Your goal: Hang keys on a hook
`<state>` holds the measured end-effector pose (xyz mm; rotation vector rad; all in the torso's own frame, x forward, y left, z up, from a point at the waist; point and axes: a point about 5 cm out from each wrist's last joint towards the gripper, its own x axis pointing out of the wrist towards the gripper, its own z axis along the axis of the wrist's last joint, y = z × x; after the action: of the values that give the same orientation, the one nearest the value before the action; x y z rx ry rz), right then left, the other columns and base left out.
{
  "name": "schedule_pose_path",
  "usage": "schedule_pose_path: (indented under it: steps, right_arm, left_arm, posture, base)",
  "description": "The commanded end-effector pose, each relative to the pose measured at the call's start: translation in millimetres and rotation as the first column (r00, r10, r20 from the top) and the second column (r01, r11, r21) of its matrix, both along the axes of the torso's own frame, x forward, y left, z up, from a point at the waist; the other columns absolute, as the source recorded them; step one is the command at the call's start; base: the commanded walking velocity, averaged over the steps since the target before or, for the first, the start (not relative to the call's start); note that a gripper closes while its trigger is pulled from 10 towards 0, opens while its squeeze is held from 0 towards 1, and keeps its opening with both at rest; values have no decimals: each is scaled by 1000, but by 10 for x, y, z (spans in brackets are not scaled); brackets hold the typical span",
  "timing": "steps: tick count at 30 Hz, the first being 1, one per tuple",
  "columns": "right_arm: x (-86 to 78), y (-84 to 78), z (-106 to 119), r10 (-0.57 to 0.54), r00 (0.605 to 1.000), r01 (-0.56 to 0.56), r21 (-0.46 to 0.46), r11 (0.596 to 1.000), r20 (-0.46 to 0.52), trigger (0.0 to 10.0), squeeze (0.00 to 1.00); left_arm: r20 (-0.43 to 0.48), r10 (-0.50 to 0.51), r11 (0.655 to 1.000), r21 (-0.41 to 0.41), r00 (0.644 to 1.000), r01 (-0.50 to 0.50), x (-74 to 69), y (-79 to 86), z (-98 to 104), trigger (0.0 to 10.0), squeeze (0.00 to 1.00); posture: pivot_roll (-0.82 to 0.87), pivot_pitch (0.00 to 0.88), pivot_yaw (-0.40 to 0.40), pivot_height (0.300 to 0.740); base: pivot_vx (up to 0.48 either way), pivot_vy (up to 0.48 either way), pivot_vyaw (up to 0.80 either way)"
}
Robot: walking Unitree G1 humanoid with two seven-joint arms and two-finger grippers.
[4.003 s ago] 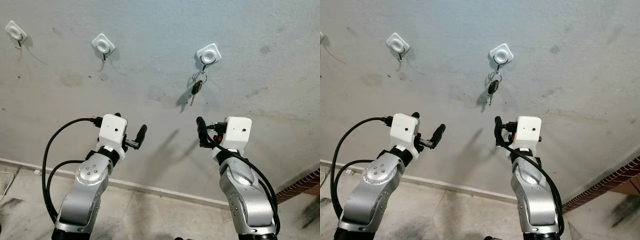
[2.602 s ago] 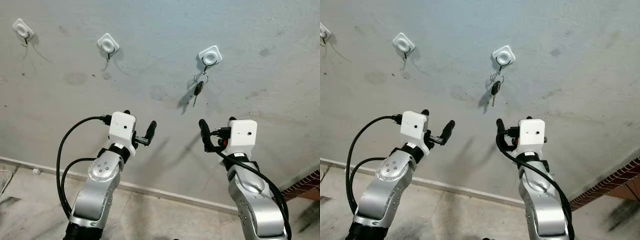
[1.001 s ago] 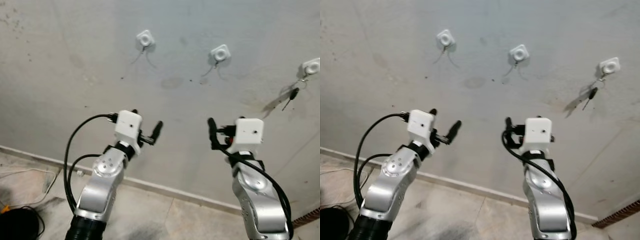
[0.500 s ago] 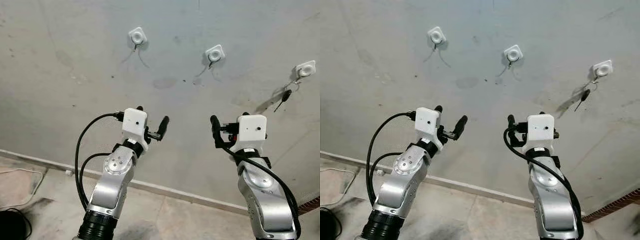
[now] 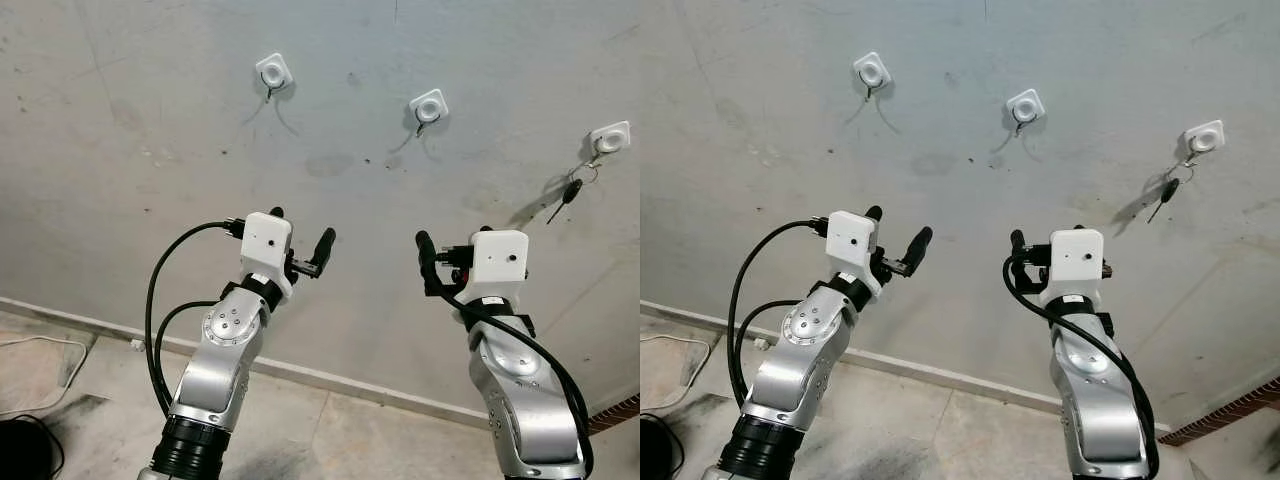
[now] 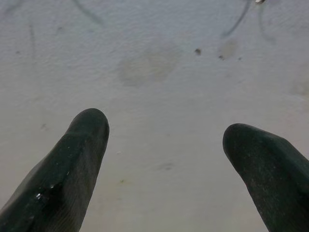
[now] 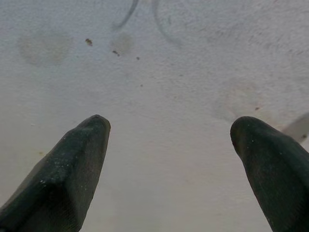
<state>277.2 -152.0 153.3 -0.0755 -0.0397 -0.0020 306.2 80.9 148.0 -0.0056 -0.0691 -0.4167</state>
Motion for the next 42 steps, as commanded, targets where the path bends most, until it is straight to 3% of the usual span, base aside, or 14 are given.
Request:
schedule_pose_path:
  steps: [1,42]
  right_arm:
    - [4,-19,-18,-10,1000,10,2,1000,-4,10000,0]
    - [40,-44,-12,-31,1000,31,15,999,4,10000,0]
  left_arm:
    - [10,9,1000,-2,1000,-9,-11,18,44,10000,0]
    - [1,7,1000,7,1000,-7,-15,18,60,10000,0]
  posture:
    - [13,13,-90,740]
    - [12,23,-73,740]
  base:
    - [0,0,0]
    - [-275,0,0]
